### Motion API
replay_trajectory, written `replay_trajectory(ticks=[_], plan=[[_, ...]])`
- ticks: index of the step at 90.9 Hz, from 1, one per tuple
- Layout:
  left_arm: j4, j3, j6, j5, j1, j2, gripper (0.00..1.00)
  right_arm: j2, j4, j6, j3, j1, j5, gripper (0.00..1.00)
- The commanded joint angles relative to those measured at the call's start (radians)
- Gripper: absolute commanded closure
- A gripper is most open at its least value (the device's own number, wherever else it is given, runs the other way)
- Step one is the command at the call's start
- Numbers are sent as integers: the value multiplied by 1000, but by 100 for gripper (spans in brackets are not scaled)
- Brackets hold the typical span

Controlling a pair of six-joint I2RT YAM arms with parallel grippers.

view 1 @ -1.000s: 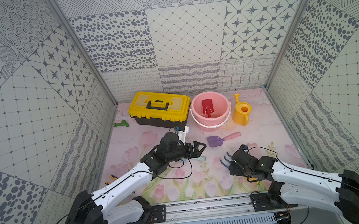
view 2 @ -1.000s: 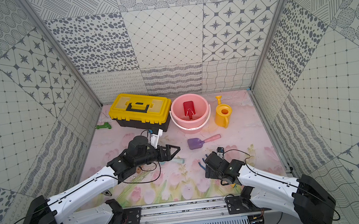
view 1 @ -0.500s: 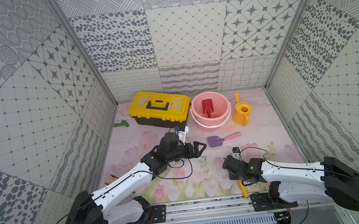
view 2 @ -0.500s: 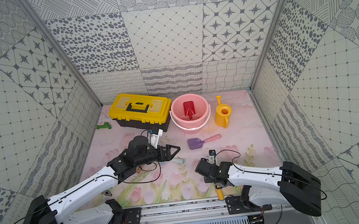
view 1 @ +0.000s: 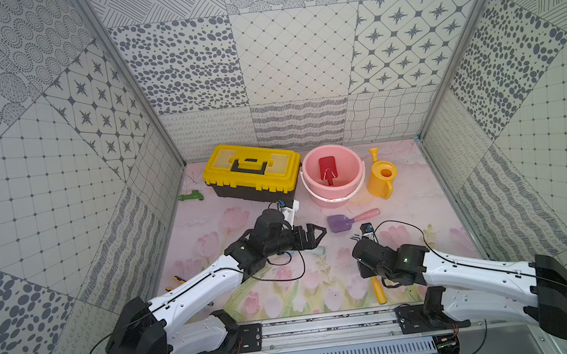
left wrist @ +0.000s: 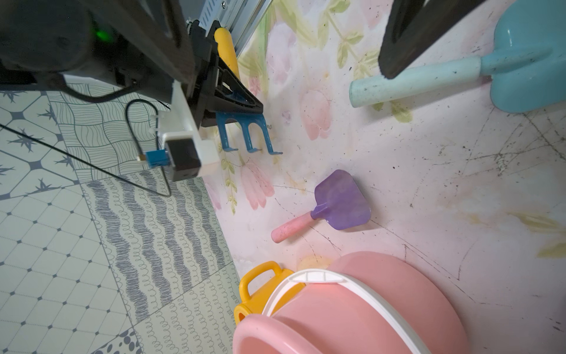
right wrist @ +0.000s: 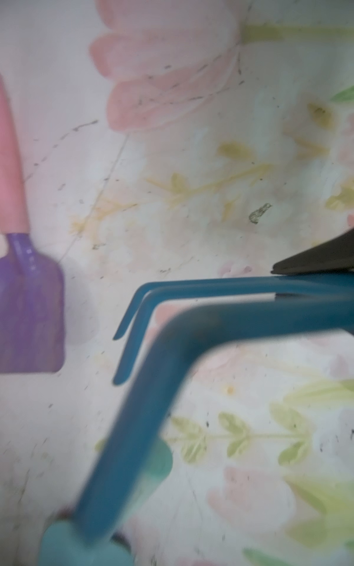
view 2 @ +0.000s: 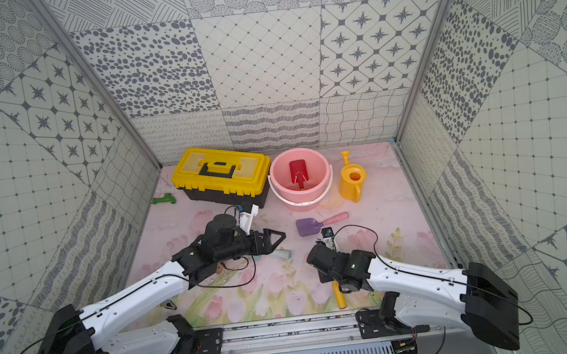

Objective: Organize the gardening tools
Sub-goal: Pick up the gardening tool from the center of the board.

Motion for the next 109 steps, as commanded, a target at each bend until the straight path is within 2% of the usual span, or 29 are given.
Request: replay_trajectory(ticks=[1,16,31,40,44,53,66,86,96,102,109], plan=[[85,6,-60,44,-1,13,1,-73,106,-159,49,-61,-21,100],[223,-8,-115,137,-1,19,2,-159,328,-231,29,-241,-351,100],[400,-27,-156,229,-3,61,13,-159,462,-249,29,-278,-486,100],[499,-14,-190,284,-4,115,25,-138,526,-247,28,-285,-567,100],[544,-10,-199,300,-5,141,31,-130,546,-243,25,-286,-593,100],[616,8,-215,321,-5,181,37,-119,582,-236,17,-288,-647,100],[625,47,-201,315,-6,209,46,-114,612,-233,7,-293,-707,100],[662,78,-204,330,-6,236,71,-104,642,-231,-9,-299,-759,100],[674,87,-211,335,-6,246,75,-99,662,-226,-16,-302,-788,100],[671,90,-209,331,-6,242,83,-100,663,-225,-17,-303,-792,100],[668,89,-206,330,-6,234,84,-106,662,-224,-21,-309,-790,100]])
